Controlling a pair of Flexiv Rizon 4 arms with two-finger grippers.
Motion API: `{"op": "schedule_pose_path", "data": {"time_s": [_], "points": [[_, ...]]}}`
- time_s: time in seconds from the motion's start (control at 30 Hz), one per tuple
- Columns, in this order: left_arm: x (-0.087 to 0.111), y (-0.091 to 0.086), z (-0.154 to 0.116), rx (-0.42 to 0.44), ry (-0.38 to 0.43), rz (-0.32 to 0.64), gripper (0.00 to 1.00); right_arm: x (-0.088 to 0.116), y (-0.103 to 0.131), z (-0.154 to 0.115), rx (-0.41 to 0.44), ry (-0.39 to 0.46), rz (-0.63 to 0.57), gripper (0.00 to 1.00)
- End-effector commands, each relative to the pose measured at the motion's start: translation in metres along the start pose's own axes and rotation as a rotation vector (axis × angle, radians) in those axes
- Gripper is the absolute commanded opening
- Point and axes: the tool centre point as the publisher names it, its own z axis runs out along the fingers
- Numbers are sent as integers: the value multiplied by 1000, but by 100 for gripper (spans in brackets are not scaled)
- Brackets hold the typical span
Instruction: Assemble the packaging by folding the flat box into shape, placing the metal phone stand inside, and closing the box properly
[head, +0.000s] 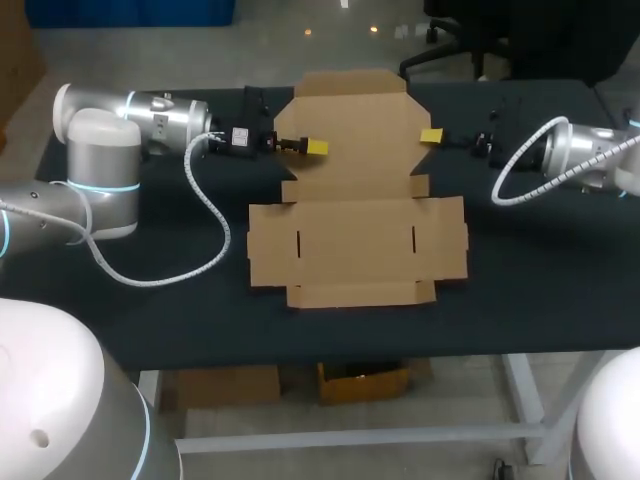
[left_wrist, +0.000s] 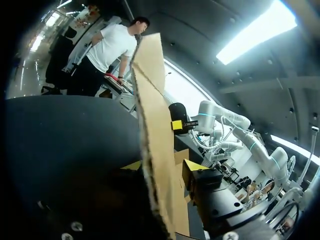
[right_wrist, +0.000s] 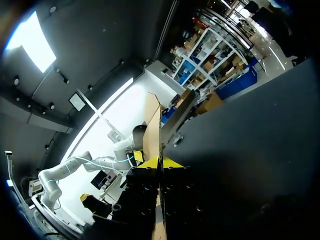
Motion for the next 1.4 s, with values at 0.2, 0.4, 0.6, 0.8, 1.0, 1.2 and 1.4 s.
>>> {"op": "schedule_pose_path", "data": {"time_s": [0.2,0.4,0.6,0.8,1.0,1.2,1.4], "points": [[-1,0,0,5,10,0,39,1,-1,-1,-6,5,-4,0],[0,0,0,9,14,4,30,1,-1,-2,-7,4,-5,0],[2,-1,0,13,17,7,7,2,-1,-2,-11,5,-4,0],[2,-1,0,19,20,10,0,2,-1,-2,-12,3,-4,0],[3,-2,0,23,21,13,0,2,-1,-1,-13,2,-7,0],[4,-2,0,24,20,17,0,4,-1,-4,-10,0,-6,35],[3,-6,-3,21,6,22,0,10,-1,-19,1,-58,-15,63]]}}
